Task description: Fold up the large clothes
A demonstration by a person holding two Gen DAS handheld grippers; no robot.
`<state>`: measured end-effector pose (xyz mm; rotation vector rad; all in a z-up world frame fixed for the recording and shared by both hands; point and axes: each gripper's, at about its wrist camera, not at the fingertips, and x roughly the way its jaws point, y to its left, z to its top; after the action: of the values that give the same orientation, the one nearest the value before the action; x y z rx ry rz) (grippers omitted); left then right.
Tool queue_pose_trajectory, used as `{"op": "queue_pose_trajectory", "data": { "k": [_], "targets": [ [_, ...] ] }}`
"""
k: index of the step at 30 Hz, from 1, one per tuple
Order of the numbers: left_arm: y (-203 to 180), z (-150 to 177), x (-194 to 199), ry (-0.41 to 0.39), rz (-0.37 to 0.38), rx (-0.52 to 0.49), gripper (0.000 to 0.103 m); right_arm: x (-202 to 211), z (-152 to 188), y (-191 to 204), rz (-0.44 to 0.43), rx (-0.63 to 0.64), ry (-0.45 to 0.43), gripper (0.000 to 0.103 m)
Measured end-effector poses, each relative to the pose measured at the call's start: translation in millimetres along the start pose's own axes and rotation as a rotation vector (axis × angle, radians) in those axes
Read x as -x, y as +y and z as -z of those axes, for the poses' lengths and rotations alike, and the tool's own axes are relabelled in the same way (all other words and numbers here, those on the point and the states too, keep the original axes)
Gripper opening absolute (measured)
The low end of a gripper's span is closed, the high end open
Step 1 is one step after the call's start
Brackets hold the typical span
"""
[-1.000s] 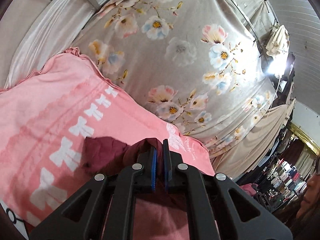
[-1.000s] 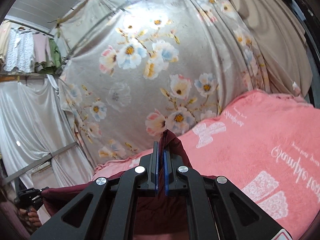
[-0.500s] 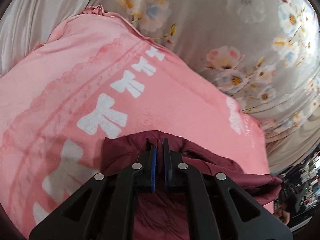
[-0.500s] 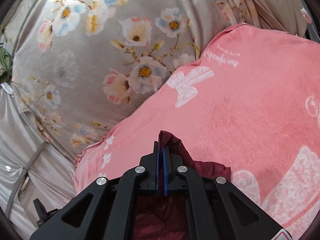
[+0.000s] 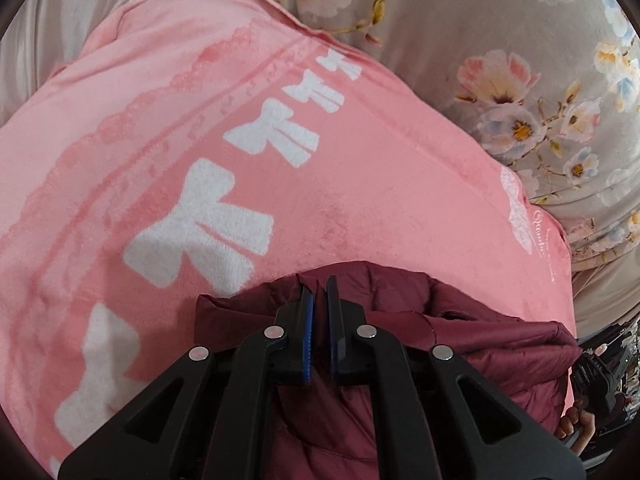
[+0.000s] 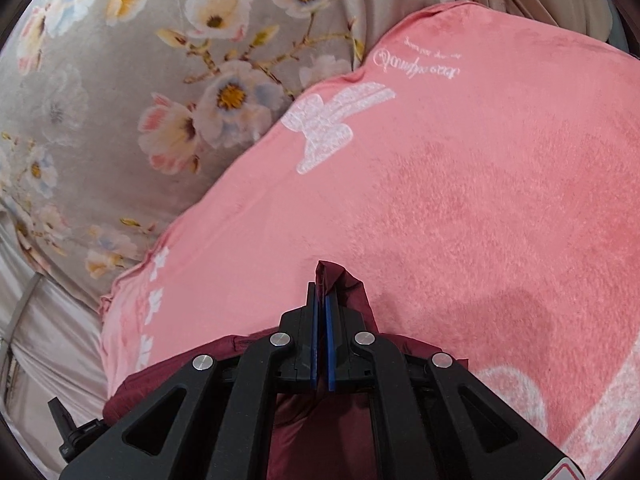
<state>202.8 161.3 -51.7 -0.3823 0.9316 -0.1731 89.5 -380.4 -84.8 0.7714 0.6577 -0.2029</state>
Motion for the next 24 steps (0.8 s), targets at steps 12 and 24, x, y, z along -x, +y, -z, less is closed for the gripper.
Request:
{"op": "queue_pose_trajectory", "data": {
  "k": [12,24],
  "targets": [
    [8.0,13.1,-32.5,0.021,0.008,0.009,0.006,-26.1,14.7,-7.5,0.066,0.027,0.048,0.002],
    [14.7,2.8,-6.6,-0.054,0.112,0.055,0.034,15.3,-4.1,-9.1,-0.036,0.02,-0.046,0.041]
  ]
}}
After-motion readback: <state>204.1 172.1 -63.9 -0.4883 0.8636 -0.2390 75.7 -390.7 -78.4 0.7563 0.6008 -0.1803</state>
